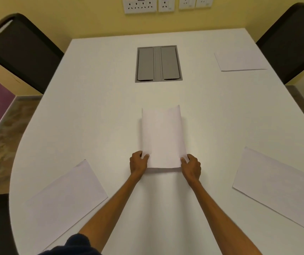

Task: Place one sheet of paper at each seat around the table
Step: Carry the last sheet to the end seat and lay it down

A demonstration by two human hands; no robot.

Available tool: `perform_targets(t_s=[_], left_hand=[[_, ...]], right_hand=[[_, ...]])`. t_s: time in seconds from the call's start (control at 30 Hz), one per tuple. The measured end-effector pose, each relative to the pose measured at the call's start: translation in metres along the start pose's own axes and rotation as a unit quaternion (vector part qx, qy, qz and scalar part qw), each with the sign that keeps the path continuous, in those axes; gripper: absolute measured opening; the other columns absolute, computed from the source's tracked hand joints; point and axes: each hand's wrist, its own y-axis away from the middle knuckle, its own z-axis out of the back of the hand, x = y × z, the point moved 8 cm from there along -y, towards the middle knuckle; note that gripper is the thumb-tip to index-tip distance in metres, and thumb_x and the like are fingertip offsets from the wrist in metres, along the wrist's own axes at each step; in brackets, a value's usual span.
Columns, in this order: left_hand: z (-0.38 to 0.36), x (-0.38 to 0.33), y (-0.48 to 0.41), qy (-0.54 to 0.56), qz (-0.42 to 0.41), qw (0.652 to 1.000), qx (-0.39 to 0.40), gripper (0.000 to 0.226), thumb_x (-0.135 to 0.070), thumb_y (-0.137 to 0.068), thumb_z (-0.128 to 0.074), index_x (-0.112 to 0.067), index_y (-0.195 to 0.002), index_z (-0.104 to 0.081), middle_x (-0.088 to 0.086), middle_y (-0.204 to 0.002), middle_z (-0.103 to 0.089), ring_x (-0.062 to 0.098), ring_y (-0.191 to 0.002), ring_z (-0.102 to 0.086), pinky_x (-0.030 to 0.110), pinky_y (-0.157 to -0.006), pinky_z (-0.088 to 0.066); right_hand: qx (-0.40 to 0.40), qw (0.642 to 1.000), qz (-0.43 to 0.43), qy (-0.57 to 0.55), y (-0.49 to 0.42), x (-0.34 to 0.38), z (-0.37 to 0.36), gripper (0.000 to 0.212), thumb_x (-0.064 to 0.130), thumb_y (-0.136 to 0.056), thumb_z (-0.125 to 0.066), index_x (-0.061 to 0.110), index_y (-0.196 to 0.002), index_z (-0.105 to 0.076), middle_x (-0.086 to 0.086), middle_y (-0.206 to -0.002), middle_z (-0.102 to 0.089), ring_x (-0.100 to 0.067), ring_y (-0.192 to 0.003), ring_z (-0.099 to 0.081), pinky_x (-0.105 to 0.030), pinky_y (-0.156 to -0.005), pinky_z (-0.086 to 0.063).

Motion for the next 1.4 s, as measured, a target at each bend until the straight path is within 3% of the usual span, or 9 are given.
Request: perform_targets(t_s=[0.1,0.17,0.23,0.37,0.53,0.67,0.9,1.1,1.4], left_hand=[[0.023,-0.001,0.022,0.053,-0.012,0.998,-0.031,0.028,-0.017,-0.092,-0.065,0.008,-0.081,-0.06,0.025,-0.076,-0.059,0.045,-0.077,-0.055,0.043,-0.066,-0.051],[0.039,0.0,0.036,0.072,-0.029,0.996,-0.046,0.035,-0.016,-0.091,-0.066,-0.007,-0.063,-0.049,0.01,-0.057,-0.041,0.027,-0.055,-0.04,0.03,-0.052,-0.037],[0.058,0.001,0.051,0.091,-0.049,0.993,-0.063,0.044,-0.017,-0.092,-0.065,-0.014,-0.06,-0.036,0.0,-0.058,-0.03,0.014,-0.056,-0.028,0.023,-0.051,-0.023],[0.105,0.006,0.085,0.116,-0.068,0.987,-0.094,0.036,-0.02,-0.094,-0.064,0.01,-0.076,-0.056,0.008,-0.067,-0.044,0.016,-0.065,-0.037,0.029,-0.06,-0.03],[0.182,0.016,0.124,0.165,-0.106,0.969,-0.15,0.035,-0.021,-0.095,-0.062,0.012,-0.084,-0.059,0.011,-0.072,-0.05,0.017,-0.068,-0.042,0.03,-0.063,-0.034],[0.248,0.036,0.152,0.18,-0.129,0.956,-0.19,0.033,-0.019,-0.094,-0.063,0.001,-0.071,-0.054,0.006,-0.065,-0.047,0.012,-0.061,-0.039,0.014,-0.054,-0.033],[0.363,0.098,0.2,0.252,-0.115,0.93,-0.242,0.034,-0.023,-0.095,-0.061,0.008,-0.083,-0.056,0.022,-0.081,-0.061,0.026,-0.072,-0.056,0.03,-0.065,-0.047],[0.466,0.153,0.245,0.275,-0.144,0.909,-0.28,0.037,-0.018,-0.095,-0.061,0.017,-0.084,-0.055,0.035,-0.086,-0.061,0.029,-0.07,-0.056,0.037,-0.066,-0.047],[0.619,0.256,0.311,0.318,-0.092,0.858,-0.392,0.017,-0.022,-0.094,-0.062,-0.014,-0.079,-0.063,0.006,-0.083,-0.067,0.019,-0.075,-0.064,0.031,-0.065,-0.055]], right_hand=[[-0.005,0.998,0.049,-0.033,0.021,0.012,0.008,0.026,0.022,-0.094,-0.057,0.007,-0.114,-0.066,-0.013,-0.11,-0.071,-0.034,-0.099,-0.065,-0.036,-0.083,-0.052],[-0.008,0.995,0.08,-0.061,0.037,0.024,0.014,0.019,0.019,-0.094,-0.058,0.008,-0.105,-0.067,-0.01,-0.099,-0.072,-0.029,-0.087,-0.065,-0.031,-0.074,-0.049],[-0.004,0.99,0.105,-0.089,0.053,0.038,0.016,0.017,0.018,-0.094,-0.058,0.008,-0.102,-0.068,-0.008,-0.094,-0.071,-0.027,-0.083,-0.064,-0.031,-0.073,-0.049],[0.037,0.976,0.109,-0.185,0.083,0.064,0.008,0.015,0.022,-0.094,-0.061,0.009,-0.086,-0.064,-0.003,-0.077,-0.063,-0.024,-0.073,-0.058,-0.024,-0.06,-0.044],[0.156,0.944,0.129,-0.26,0.125,0.109,-0.029,0.023,0.024,-0.092,-0.066,0.005,-0.104,-0.066,-0.008,-0.097,-0.07,-0.025,-0.088,-0.064,-0.039,-0.081,-0.054],[0.223,0.917,0.169,-0.285,0.177,0.151,-0.06,0.031,0.03,-0.091,-0.067,0.006,-0.112,-0.067,-0.004,-0.105,-0.071,-0.019,-0.093,-0.066,-0.025,-0.077,-0.055],[0.269,0.882,0.235,-0.308,0.295,0.21,-0.119,0.016,0.03,-0.091,-0.067,0.016,-0.098,-0.072,0.001,-0.098,-0.075,-0.014,-0.086,-0.069,-0.018,-0.067,-0.057],[0.26,0.864,0.274,-0.333,0.399,0.242,-0.172,0.009,0.026,-0.09,-0.069,0.019,-0.094,-0.073,0.003,-0.094,-0.074,-0.017,-0.085,-0.067,-0.028,-0.078,-0.058],[0.324,0.834,0.322,-0.311,0.559,0.3,-0.282,0.012,0.026,-0.09,-0.068,0.016,-0.095,-0.072,0.004,-0.093,-0.072,-0.013,-0.083,-0.066,-0.018,-0.069,-0.054]])
